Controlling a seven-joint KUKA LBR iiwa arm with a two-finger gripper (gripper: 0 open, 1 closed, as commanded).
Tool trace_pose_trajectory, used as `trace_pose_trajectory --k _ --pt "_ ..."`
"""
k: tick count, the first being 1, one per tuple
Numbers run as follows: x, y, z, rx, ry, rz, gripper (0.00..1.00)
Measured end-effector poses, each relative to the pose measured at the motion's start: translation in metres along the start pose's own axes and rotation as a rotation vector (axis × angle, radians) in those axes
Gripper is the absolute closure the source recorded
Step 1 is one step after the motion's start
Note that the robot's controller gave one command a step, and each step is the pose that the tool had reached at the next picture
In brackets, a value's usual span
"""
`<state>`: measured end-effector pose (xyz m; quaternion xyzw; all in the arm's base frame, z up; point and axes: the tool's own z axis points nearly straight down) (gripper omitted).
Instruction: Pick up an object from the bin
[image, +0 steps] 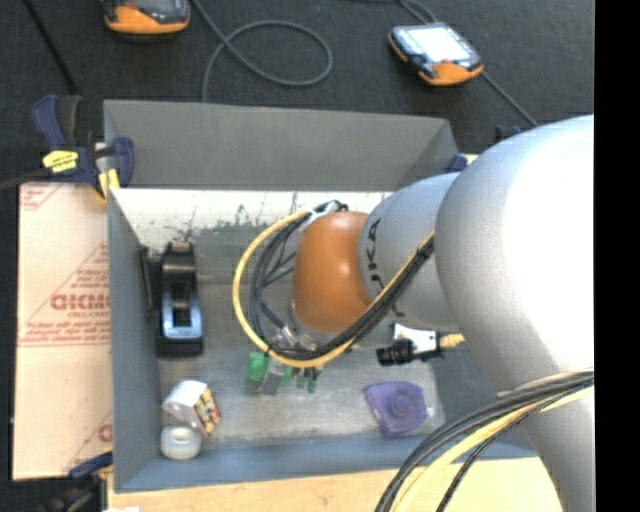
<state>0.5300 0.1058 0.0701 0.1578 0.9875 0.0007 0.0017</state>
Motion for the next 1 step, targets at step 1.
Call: trace_pose_trajectory --k 1 --pt "0.0014 -0.0008 -0.0048 0.003 0.006 0.0 1.0"
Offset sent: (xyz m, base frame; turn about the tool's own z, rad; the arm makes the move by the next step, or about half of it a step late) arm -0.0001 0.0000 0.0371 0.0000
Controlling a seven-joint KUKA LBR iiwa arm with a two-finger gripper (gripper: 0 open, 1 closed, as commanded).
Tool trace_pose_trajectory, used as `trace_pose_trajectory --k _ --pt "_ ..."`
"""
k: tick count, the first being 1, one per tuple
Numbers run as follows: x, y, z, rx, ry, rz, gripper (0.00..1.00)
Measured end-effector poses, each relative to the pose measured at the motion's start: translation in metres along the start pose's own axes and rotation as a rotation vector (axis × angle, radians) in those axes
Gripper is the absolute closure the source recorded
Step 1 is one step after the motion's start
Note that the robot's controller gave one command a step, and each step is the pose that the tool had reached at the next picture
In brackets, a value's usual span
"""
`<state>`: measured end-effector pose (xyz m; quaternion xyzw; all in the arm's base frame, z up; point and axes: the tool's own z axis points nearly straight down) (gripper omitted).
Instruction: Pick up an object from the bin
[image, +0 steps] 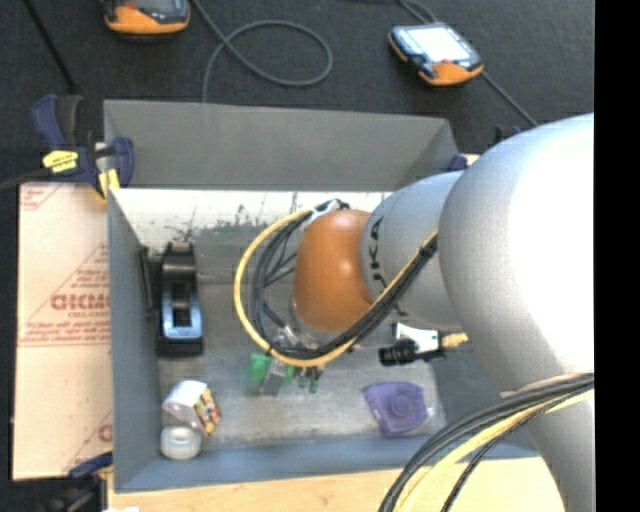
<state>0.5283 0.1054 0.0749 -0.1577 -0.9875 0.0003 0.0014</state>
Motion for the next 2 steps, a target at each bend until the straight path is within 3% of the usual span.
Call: trace_pose_trajectory --k 1,2 --pt "0.001 -0.001 -0.021 0.002 0.004 0.0 1.0" --pt "-0.002 0.0 -0.036 -0.004 -0.006 -0.001 1.0"
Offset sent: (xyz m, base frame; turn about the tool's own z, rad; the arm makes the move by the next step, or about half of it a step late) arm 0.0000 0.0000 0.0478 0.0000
